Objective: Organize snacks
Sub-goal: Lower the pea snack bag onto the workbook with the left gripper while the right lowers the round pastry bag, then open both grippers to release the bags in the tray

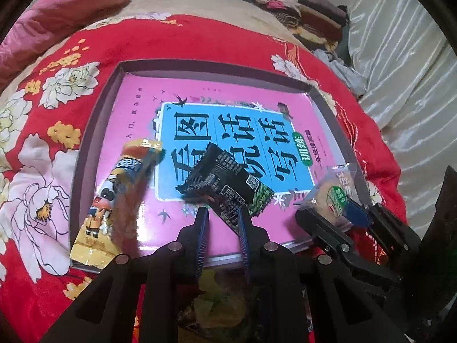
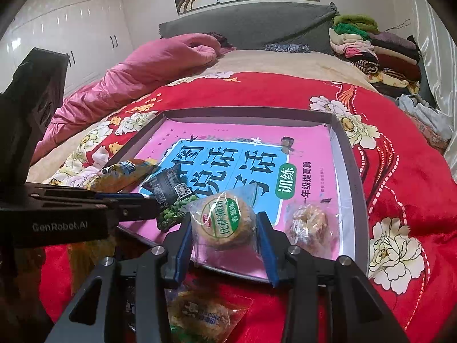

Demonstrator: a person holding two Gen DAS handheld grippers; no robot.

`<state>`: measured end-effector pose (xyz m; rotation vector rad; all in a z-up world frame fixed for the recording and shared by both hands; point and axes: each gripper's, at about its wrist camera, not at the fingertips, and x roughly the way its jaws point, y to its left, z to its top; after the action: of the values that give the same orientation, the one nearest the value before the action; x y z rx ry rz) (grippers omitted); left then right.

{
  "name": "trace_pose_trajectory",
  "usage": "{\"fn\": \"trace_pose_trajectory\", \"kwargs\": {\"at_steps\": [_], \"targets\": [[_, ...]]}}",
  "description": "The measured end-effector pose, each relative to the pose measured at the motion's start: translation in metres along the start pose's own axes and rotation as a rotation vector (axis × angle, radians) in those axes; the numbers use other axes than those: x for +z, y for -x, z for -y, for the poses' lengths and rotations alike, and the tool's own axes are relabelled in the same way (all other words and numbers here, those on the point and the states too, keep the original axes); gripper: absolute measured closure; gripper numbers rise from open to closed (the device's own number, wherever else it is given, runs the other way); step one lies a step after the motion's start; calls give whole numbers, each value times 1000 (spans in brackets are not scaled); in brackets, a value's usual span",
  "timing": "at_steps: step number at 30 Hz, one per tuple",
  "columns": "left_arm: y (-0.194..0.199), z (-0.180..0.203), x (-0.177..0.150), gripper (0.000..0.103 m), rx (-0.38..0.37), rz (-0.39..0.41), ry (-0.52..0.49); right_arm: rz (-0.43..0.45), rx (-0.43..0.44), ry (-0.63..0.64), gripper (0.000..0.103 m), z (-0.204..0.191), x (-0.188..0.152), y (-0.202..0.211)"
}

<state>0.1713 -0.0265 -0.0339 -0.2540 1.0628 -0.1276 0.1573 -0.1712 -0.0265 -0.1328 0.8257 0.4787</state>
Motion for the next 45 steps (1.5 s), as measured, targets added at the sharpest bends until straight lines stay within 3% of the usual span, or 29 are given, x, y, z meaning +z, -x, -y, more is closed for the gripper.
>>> {"fn": "trace_pose_trajectory", "kwargs": {"at_steps": [7, 18, 45], "targets": [[-3, 3, 1, 79, 1, -10, -6, -5, -8, 6, 59, -1, -1, -1], [-5, 4, 0, 65, -3, -17, -11, -9, -19, 17, 57, -3, -1, -3], [14, 3, 2, 36, -25, 19, -14, 43, -25, -23, 39, 7, 5, 14]]}}
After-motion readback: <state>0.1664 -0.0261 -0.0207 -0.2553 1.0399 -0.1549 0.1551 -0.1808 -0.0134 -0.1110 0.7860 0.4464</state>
